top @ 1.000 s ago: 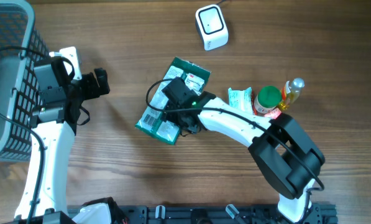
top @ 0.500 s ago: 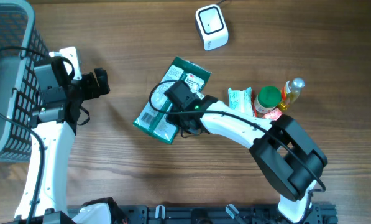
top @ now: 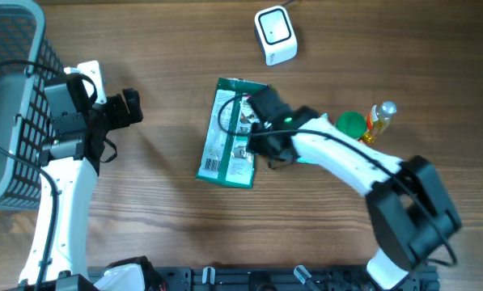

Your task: Scan the item barcode

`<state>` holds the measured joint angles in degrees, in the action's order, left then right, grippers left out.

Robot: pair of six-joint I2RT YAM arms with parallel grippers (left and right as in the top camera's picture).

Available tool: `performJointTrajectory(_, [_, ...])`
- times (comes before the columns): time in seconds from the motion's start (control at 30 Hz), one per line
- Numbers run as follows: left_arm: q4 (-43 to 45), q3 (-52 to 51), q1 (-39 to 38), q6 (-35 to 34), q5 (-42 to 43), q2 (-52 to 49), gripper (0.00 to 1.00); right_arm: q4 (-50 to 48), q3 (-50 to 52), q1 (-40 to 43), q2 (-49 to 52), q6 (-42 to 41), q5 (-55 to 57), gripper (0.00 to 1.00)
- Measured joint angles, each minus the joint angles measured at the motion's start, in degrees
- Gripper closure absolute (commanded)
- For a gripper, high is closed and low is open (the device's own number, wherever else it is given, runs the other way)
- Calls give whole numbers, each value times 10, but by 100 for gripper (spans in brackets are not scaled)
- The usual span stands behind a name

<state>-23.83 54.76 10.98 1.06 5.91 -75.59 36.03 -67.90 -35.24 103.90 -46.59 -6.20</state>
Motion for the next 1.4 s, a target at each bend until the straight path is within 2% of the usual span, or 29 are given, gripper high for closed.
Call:
performJointTrajectory(0.07, [0,0,0,0,0,0,0,2,0,9,-20,4,-2,30])
performJointTrajectory(0.17, [0,0,0,0,0,0,0,0,0,-11,-20,-23,4,26])
performJointTrajectory(0.2, [0,0,0,0,0,0,0,-3,0,-30,-20,-35,21,19])
performJointTrajectory(0.23, [0,0,0,0,0,0,0,-15,0,-61,-20,-46,43,0])
performJointTrajectory(0.37, [0,0,0,0,0,0,0,-50,0,-106,1,-78,82,0])
performJointTrajectory(0.47, [0,0,0,0,0,0,0,-51,0,-110,45,-101,118,11])
performJointTrajectory(0.5, [0,0,0,0,0,0,0,-51,0,-116,59,-106,134,19])
performJointTrajectory(0.53, [0,0,0,0,0,0,0,-52,0,-122,68,-108,148,38])
performJointTrajectory(0.57, [0,0,0,0,0,0,0,-57,0,-131,68,-110,155,49])
performJointTrajectory(0.93, [0,0,0,0,0,0,0,-121,33,-132,61,-128,164,48])
performJointTrajectory(0.97, [0,0,0,0,0,0,0,-122,33,-133,61,-128,172,50])
performJointTrajectory(1.0, [0,0,0,0,0,0,0,-124,34,-133,61,-128,178,58])
performJointTrajectory(1.03, [0,0,0,0,0,0,0,-129,37,-133,61,-128,181,60])
performJointTrajectory(1.17, [0,0,0,0,0,0,0,-147,37,-133,68,-128,184,57])
performJointTrajectory(1.23, [0,0,0,0,0,0,0,-158,24,-133,83,-128,190,71])
performJointTrajectory(1.27, [0,0,0,0,0,0,0,-159,20,-133,90,-126,196,89])
performJointTrajectory(1.3, [0,0,0,0,0,0,0,-160,18,-133,92,-121,197,96])
performJointTrajectory(1.4, [0,0,0,0,0,0,0,-162,20,-118,87,-80,179,96])
